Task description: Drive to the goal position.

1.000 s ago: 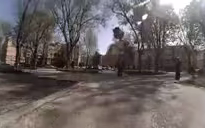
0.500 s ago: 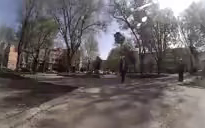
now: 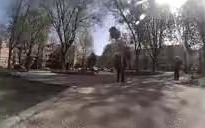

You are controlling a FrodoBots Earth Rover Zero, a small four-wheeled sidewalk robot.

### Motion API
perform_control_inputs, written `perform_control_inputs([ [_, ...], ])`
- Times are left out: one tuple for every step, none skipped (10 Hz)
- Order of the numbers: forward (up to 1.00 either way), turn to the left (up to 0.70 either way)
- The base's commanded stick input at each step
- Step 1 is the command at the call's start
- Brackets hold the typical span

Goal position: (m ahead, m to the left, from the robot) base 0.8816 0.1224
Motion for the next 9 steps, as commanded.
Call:
perform_control_inputs([
  [0.7,-0.15],
  [0.7,-0.12],
  [0.7,-0.1],
  [0.7,-0.08],
  [0.7,-0.05],
  [0.7,-0.03],
  [0.7,0.0],
  [0.7,0.0],
  [0.7,0.0],
])
